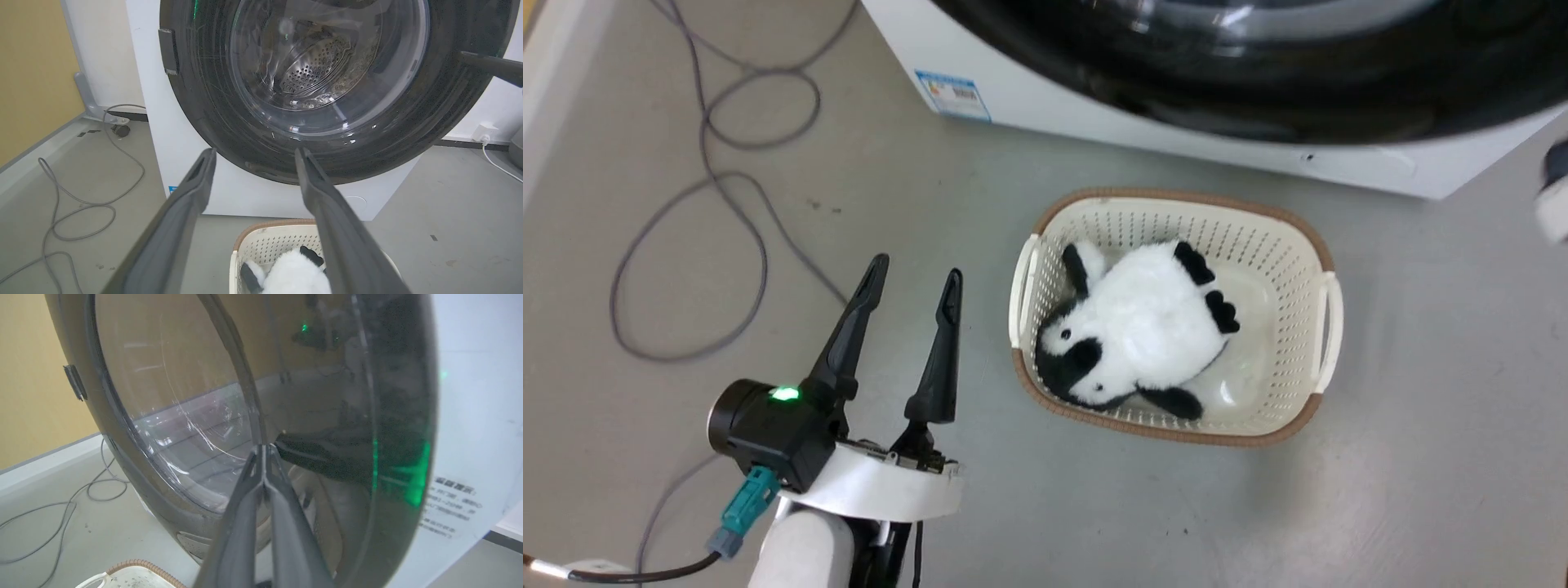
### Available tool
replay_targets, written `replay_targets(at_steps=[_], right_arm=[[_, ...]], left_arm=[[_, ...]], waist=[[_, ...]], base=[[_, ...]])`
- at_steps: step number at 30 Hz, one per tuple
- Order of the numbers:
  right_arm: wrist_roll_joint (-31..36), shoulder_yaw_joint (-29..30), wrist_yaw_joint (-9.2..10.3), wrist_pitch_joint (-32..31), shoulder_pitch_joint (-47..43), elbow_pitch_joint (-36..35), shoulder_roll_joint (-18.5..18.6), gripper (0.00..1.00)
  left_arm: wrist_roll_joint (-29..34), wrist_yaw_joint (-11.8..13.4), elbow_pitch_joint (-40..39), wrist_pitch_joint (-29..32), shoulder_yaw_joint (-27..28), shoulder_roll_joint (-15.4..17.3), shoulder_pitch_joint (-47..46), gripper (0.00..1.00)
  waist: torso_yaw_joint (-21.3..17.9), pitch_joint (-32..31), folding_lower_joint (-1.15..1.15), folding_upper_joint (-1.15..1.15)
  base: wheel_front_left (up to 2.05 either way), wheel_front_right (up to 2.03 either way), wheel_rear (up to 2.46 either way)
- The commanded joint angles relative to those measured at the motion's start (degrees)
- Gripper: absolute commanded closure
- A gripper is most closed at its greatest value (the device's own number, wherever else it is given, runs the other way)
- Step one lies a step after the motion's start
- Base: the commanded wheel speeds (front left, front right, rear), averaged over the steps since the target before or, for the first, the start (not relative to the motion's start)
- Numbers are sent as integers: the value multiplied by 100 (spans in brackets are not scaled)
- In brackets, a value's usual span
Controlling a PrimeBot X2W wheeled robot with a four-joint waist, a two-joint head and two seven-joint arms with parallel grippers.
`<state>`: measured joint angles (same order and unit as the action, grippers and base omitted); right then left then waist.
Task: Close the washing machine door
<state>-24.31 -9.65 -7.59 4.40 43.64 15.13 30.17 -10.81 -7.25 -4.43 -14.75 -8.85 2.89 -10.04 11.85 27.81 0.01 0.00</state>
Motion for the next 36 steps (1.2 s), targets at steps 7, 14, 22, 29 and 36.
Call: replay_targets(at_steps=[7, 14, 22, 29, 36], right_arm=[[-15, 252, 10, -220, 817, 408, 62, 100], [32, 344, 10, -68, 881, 627, -68, 100], [-46, 218, 10, 481, 89, 636, -415, 100], [-18, 202, 10, 853, -1061, 151, -807, 100], [256, 476, 10, 1023, -2240, -372, -1169, 100]], left_arm=[[-100, -24, -19, -25, -42, -1, -209, 0], [-100, -15, 54, -25, -9, -1, -215, 0], [-121, -8, 188, -25, 180, -1, 41, 0], [30, 17, 370, -25, 368, -1, 448, 0], [199, 141, 497, -25, 547, -1, 779, 0]], waist=[[62, 281, -1, 0], [28, 128, -1, 0], [-269, -633, -1, 0], [-647, -1417, -1, 0], [-945, -1937, -1, 0]], base=[[0, 0, 0], [0, 0, 0], [0, 0, 0], [0, 0, 0], [0, 0, 0]])
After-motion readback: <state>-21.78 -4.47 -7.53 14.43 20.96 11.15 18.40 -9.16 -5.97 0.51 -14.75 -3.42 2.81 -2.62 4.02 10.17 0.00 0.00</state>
